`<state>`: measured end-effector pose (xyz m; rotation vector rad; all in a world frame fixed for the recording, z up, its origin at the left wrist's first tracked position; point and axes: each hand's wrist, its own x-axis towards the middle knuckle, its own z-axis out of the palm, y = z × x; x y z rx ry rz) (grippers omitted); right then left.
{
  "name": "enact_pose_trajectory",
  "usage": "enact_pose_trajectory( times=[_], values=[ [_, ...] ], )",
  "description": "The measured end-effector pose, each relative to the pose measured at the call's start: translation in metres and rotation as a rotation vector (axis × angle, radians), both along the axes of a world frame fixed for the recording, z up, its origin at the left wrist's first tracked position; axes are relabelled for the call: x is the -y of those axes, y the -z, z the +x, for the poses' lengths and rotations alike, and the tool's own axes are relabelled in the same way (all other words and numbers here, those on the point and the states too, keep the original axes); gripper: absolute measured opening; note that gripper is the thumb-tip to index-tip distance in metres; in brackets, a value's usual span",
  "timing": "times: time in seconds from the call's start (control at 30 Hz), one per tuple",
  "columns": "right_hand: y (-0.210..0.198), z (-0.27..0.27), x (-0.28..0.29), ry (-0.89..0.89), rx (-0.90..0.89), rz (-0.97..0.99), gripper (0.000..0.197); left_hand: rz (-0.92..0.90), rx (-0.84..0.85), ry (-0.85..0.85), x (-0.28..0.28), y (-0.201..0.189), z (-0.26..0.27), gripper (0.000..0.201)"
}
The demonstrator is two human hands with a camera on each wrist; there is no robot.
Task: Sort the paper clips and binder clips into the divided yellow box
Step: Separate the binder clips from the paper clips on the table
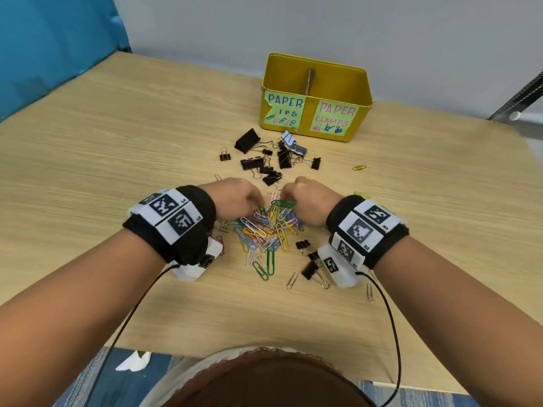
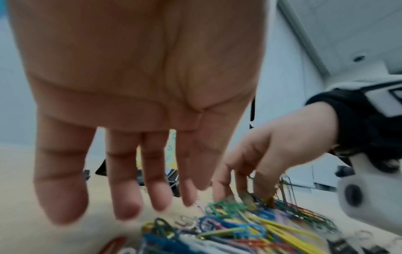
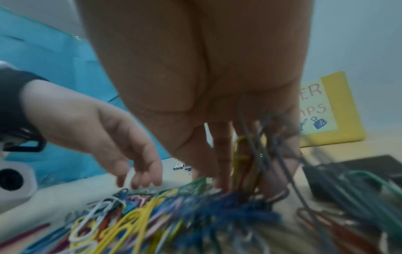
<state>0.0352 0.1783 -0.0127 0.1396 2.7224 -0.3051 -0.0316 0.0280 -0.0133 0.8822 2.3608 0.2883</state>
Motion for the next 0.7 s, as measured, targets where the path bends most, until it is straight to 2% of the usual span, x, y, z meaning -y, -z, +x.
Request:
enact_pose_trajectory(
  times=[0.07, 0.13, 0.2, 0.27, 0.37, 0.47, 0.57, 0.7],
  values=[
    [-0.002, 0.002, -0.002, -0.037, 0.045, -0.075, 0.041, 0.059, -0.049, -0.124, 0.004, -0.002, -0.006, 0.036],
    [-0.006, -0.001, -0.011, 0.062, 0.023, -0.160, 0.035, 0.029, -0.109, -0.186, 0.008, -0.002, -0.009, 0.045],
    [-0.010, -0.008, -0.030, 0.230, -0.079, -0.186, 0.029, -0.016, -0.085, -0.157, 0.010, -0.002, -0.005, 0.053],
    [-0.013, -0.014, -0.053, 0.383, -0.156, -0.124, 0.030, -0.036, -0.007, -0.082, 0.008, -0.001, 0.002, 0.061],
    [-0.013, -0.018, -0.086, 0.484, -0.061, 0.078, 0.039, -0.078, 0.045, 0.053, 0.000, -0.001, 0.014, 0.079],
    [-0.010, -0.012, -0.094, 0.431, 0.105, 0.182, 0.038, -0.093, 0.089, 0.095, -0.008, -0.002, 0.020, 0.097],
    [-0.010, -0.004, -0.077, 0.319, 0.157, 0.184, 0.036, -0.090, 0.112, 0.066, -0.017, -0.003, 0.019, 0.111],
    [-0.007, 0.005, -0.043, 0.110, 0.181, 0.128, 0.041, -0.188, 0.054, 0.066, -0.033, -0.007, 0.013, 0.108]
  ],
)
